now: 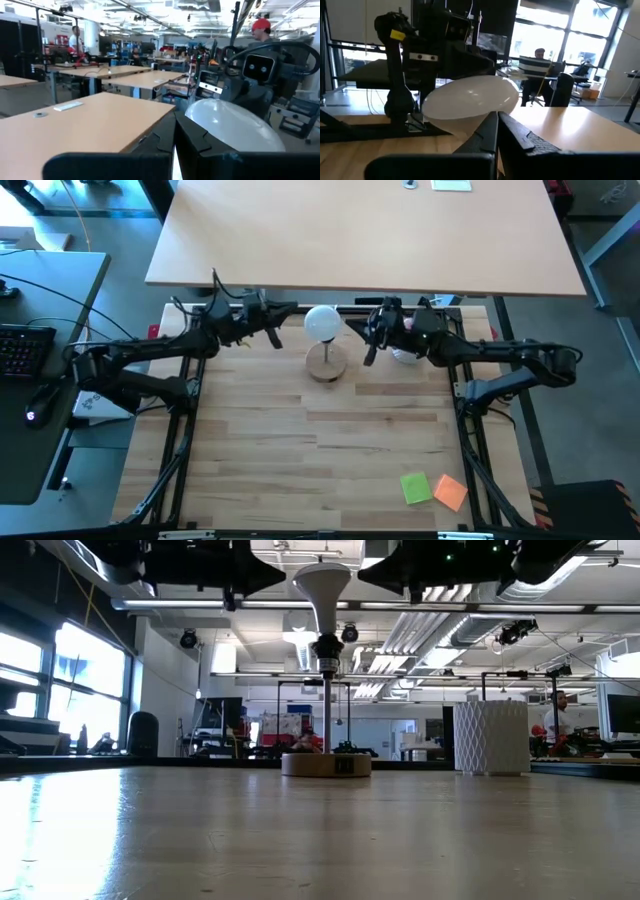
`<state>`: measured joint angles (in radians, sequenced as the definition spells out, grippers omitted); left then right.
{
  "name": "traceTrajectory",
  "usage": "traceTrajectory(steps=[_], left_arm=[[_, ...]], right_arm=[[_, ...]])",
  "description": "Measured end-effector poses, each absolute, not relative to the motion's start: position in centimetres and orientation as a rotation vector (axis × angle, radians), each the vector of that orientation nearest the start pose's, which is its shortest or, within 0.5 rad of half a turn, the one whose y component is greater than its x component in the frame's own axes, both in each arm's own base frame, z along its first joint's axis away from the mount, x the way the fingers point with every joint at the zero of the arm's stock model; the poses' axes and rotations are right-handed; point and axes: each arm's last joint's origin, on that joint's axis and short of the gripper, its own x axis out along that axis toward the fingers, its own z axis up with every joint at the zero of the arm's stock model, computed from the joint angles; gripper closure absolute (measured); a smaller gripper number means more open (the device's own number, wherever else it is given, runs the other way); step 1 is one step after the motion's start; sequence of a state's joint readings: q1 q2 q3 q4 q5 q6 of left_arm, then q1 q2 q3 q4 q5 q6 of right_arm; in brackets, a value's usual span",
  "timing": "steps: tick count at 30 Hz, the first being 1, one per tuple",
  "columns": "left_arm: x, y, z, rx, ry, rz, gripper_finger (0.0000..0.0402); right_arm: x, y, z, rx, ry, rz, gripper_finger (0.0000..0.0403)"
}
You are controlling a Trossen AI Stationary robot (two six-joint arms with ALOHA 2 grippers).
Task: Screw lightbulb
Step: Insert the lightbulb into the lamp
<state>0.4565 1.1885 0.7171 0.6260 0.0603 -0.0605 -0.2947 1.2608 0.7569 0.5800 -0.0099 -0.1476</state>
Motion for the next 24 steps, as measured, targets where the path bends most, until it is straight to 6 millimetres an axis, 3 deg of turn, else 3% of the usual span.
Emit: traceTrajectory(steps=[4, 9, 16, 24], left_arm=[[23.3, 10.9, 30.3, -0.026, -0.086, 0.305, 0.0401], [24.5, 10.2, 29.5, -0.004, -0.065, 0.205, 0.0401], [25.9, 10.5, 28.8, 0.015, -0.118, 0.203, 0.0401], [25.8, 11.4, 28.5, -0.013, -0.123, 0.233, 0.0401]], right_arm=[[27.1, -6.6, 29.5, -0.175, -0.033, -0.224, 0.0401], [27.7, -6.1, 28.7, -0.175, -0.009, -0.158, 0.0401], [28.2, -6.7, 28.4, -0.167, -0.028, -0.186, 0.0401], [27.7, -8.6, 28.6, -0.133, -0.051, -0.293, 0.0401]])
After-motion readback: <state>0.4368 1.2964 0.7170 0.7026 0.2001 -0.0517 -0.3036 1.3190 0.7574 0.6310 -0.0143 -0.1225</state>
